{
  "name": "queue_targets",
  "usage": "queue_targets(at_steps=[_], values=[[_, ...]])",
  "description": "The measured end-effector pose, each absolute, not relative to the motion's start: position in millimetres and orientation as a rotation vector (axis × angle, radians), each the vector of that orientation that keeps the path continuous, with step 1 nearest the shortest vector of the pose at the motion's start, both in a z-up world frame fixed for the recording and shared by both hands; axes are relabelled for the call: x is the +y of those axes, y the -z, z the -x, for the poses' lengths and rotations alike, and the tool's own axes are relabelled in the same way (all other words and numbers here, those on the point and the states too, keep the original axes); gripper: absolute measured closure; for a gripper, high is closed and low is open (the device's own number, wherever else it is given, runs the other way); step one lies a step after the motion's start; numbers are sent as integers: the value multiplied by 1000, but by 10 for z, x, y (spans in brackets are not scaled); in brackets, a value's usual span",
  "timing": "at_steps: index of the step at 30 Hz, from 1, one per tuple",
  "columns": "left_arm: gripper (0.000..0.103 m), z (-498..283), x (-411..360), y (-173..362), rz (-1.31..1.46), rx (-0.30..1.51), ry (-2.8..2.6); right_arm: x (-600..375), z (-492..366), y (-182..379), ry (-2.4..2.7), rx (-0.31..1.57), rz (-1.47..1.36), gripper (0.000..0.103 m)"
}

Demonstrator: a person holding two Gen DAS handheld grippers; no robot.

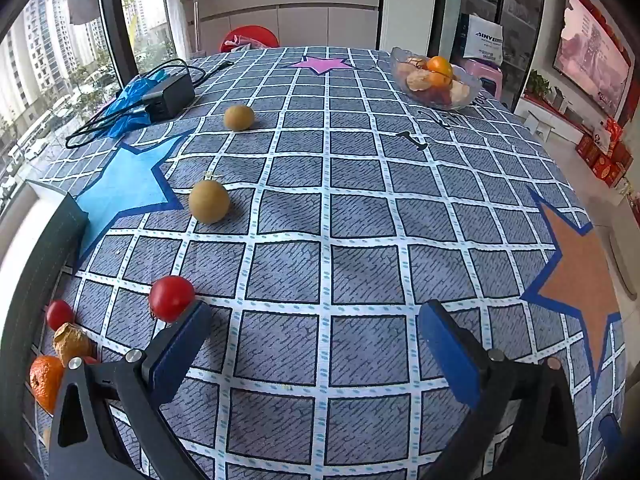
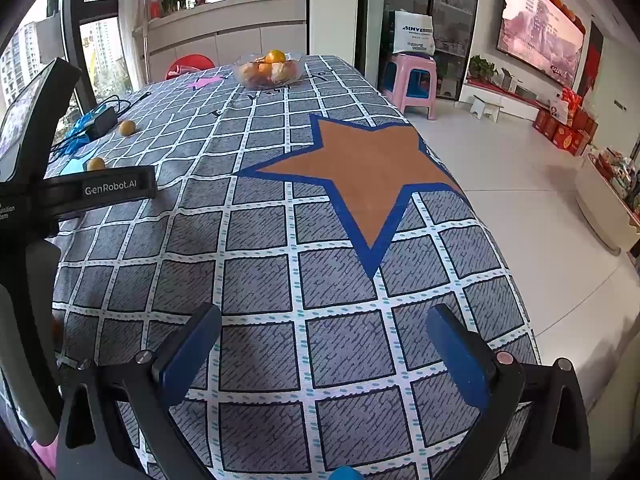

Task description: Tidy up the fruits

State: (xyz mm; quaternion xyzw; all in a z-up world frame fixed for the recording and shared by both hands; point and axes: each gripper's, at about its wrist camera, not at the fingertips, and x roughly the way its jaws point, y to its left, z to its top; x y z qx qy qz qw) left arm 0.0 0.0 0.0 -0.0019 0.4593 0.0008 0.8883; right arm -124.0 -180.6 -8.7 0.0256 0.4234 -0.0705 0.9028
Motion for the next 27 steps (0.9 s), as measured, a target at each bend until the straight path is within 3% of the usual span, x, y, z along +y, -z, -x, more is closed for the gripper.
queue_targets(at_steps=[27], values=[[0,0,0,0,3,954,-2,-1821,1256,86,133,868,-63,0]])
